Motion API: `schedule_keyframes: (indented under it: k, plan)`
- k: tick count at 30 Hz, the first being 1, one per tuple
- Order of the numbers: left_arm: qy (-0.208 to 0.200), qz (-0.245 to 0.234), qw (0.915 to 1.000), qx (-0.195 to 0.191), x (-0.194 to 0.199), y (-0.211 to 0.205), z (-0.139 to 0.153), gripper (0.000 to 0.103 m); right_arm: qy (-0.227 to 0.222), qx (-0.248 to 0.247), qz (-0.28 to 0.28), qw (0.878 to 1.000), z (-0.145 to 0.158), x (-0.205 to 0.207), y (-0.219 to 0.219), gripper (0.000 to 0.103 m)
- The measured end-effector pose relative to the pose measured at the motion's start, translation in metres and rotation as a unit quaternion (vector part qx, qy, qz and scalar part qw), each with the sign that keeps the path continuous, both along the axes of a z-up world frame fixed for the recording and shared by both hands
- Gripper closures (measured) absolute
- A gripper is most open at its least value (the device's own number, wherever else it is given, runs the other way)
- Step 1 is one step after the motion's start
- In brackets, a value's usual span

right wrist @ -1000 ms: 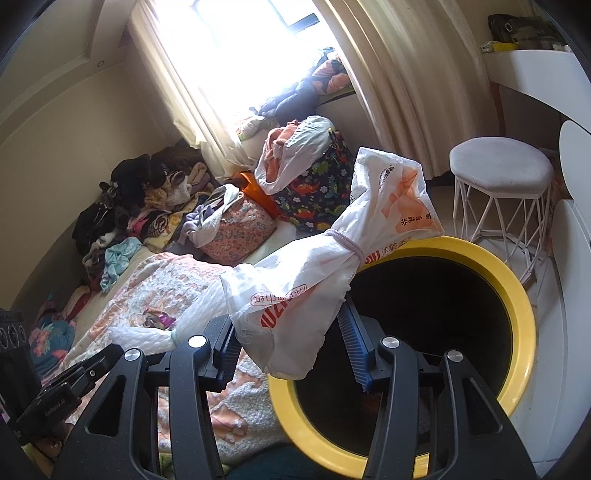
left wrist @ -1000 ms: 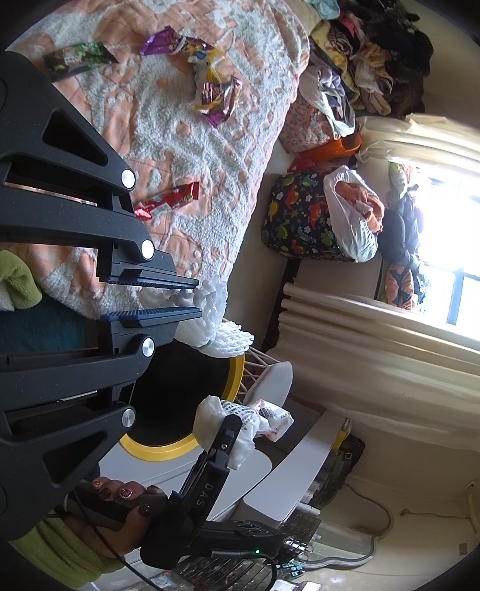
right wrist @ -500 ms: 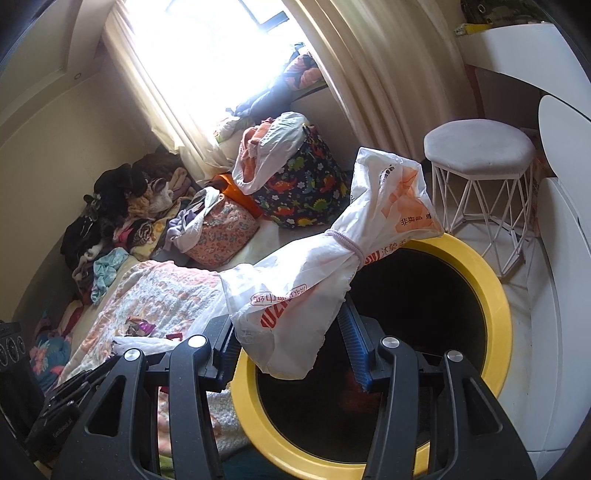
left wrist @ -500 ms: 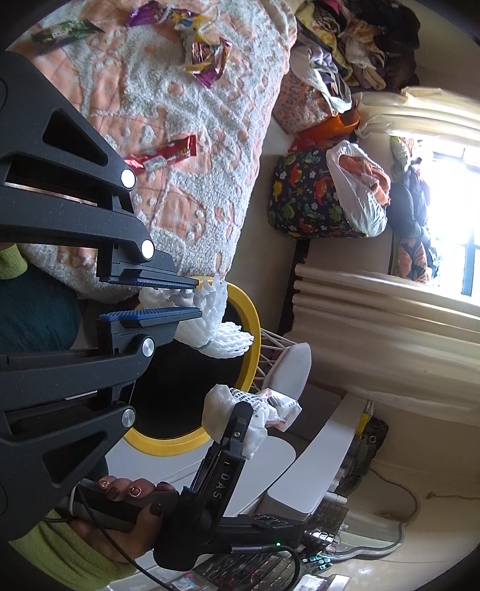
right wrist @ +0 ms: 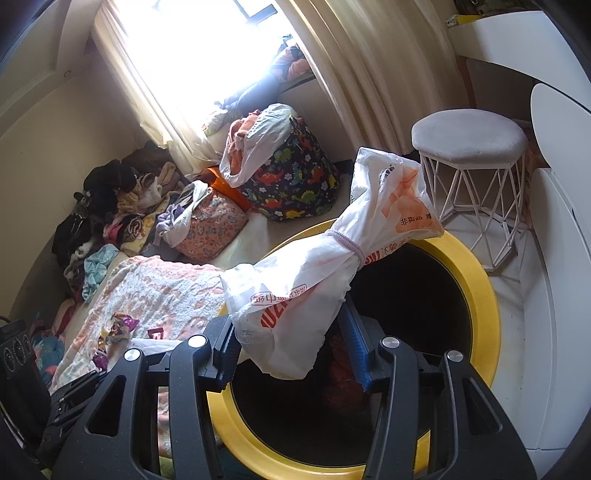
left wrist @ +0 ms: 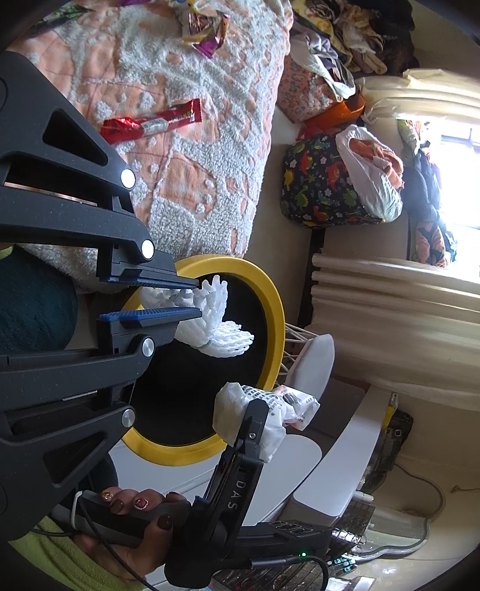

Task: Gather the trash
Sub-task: 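Carry the foam net and white bag in both grippers over the yellow bin, then open both grippers to drop the foam net and white bag into the bin, then move both open grippers back to the snack wrappers on the bed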

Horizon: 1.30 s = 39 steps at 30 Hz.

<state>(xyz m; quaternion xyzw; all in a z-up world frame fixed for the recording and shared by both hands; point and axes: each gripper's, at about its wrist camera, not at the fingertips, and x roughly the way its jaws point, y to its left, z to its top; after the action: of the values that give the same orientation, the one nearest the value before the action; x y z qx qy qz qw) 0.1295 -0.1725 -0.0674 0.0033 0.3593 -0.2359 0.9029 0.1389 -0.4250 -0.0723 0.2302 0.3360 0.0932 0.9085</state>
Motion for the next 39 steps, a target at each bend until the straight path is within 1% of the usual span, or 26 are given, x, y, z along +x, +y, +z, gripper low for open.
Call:
schedule_keyframes:
  k: [12, 18, 20, 21, 22, 23, 24, 25, 27, 30, 34, 39]
  plan:
    - [0.008, 0.004, 0.9998, 0.015, 0.020, -0.020, -0.012, 0.096, 0.021, -0.004, 0.024, 0.999, -0.010, 0.008, 0.004, 0.056]
    - [0.011, 0.009, 0.9997, 0.019, 0.027, -0.025, -0.014, 0.095, 0.031, -0.003, 0.017, 0.999, -0.015, 0.011, 0.000, 0.050]
    - [0.014, 0.013, 0.9997, 0.015, 0.027, -0.024, -0.014, 0.081, 0.033, -0.001, 0.010, 0.999, -0.016, 0.011, -0.003, 0.046]
    - [0.013, 0.019, 0.9996, 0.015, 0.027, -0.024, -0.014, 0.065, 0.032, 0.001, 0.005, 0.999, -0.016, 0.011, -0.006, 0.046]
    - [0.012, 0.026, 0.9995, 0.016, 0.027, -0.023, -0.013, 0.055, 0.033, 0.002, 0.001, 0.999, -0.017, 0.011, -0.007, 0.041]
    - [0.011, 0.034, 0.9992, 0.015, 0.026, -0.021, -0.013, 0.051, 0.033, 0.002, -0.004, 0.999, -0.017, 0.011, -0.009, 0.037]
    - [0.012, 0.038, 0.9991, 0.014, 0.026, -0.019, -0.012, 0.041, 0.032, 0.002, -0.009, 0.999, -0.017, 0.010, -0.010, 0.036]
    - [0.011, 0.044, 0.9989, 0.012, 0.025, -0.017, -0.011, 0.026, 0.032, 0.003, -0.012, 0.999, -0.017, 0.010, -0.011, 0.036]
    - [0.008, 0.052, 0.9986, 0.002, 0.023, -0.010, -0.008, 0.015, 0.031, 0.003, -0.018, 0.999, -0.016, 0.009, -0.012, 0.033]
    - [0.006, 0.063, 0.9980, -0.006, 0.021, -0.003, -0.003, 0.011, 0.023, -0.006, -0.021, 1.000, -0.012, 0.008, -0.011, 0.030]
    - [0.001, 0.075, 0.9971, -0.009, 0.017, 0.005, 0.002, 0.011, 0.010, -0.014, -0.023, 1.000, -0.005, 0.006, -0.005, 0.027]
    - [-0.007, 0.088, 0.9961, -0.009, 0.011, 0.015, 0.007, 0.011, -0.002, -0.025, -0.017, 1.000, 0.002, 0.005, 0.006, 0.026]
